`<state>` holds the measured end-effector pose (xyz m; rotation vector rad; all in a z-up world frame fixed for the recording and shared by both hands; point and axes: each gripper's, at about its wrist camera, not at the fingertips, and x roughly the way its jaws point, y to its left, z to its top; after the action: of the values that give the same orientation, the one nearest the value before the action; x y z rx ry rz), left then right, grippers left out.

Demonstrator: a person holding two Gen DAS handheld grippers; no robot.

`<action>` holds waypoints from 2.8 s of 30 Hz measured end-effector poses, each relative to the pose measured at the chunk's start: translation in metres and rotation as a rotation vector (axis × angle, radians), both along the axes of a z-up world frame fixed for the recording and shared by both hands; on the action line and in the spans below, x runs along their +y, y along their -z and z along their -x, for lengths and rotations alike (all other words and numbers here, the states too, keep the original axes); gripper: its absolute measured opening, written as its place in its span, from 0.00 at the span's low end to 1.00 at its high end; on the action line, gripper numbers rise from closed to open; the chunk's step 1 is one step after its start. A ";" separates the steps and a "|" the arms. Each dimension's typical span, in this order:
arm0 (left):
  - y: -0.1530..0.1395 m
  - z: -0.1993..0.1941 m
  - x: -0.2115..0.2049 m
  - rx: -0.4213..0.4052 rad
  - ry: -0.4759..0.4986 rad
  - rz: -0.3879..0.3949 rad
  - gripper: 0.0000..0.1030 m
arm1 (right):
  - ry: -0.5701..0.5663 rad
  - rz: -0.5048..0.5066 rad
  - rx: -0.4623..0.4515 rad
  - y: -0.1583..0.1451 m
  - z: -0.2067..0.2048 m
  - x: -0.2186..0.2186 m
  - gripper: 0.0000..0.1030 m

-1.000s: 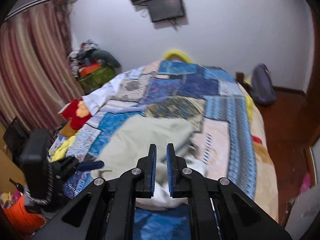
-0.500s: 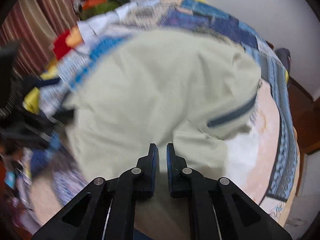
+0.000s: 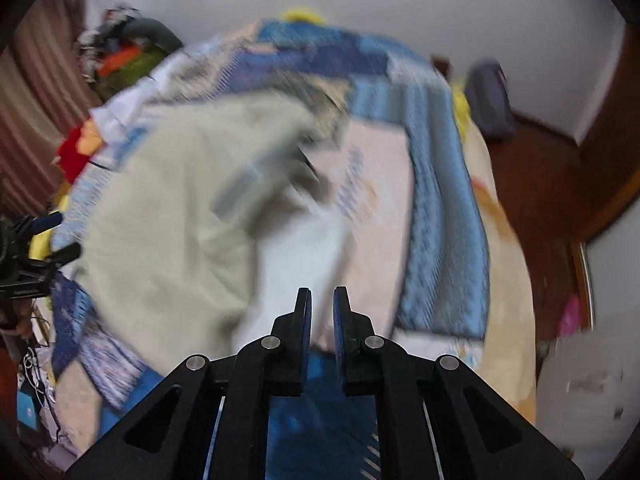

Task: Fold large clothes

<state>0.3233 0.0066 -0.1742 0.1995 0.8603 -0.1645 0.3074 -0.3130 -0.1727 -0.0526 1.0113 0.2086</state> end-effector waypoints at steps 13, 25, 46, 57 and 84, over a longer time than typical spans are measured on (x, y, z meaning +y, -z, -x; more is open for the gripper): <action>0.022 -0.140 -0.031 0.092 -0.025 0.040 0.98 | -0.227 -0.160 0.137 0.026 -0.135 0.117 0.05; 0.001 -0.120 -0.007 -0.014 -0.084 0.044 0.95 | 0.054 0.005 -0.002 -0.001 -0.129 -0.005 0.06; 0.059 -0.033 -0.001 0.201 0.023 0.141 1.00 | -0.250 0.200 0.051 0.071 -0.036 0.139 0.06; 0.061 -0.014 0.009 0.180 0.027 0.112 1.00 | -0.162 0.275 0.057 0.082 -0.038 0.084 0.06; 0.070 -0.084 0.038 0.432 -0.020 0.583 1.00 | 0.047 -0.349 0.275 0.071 -0.085 -0.010 1.00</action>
<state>0.4074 0.0450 -0.2442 -0.4047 1.2035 -0.4412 0.3921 -0.3226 -0.2436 0.3252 1.2346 0.3531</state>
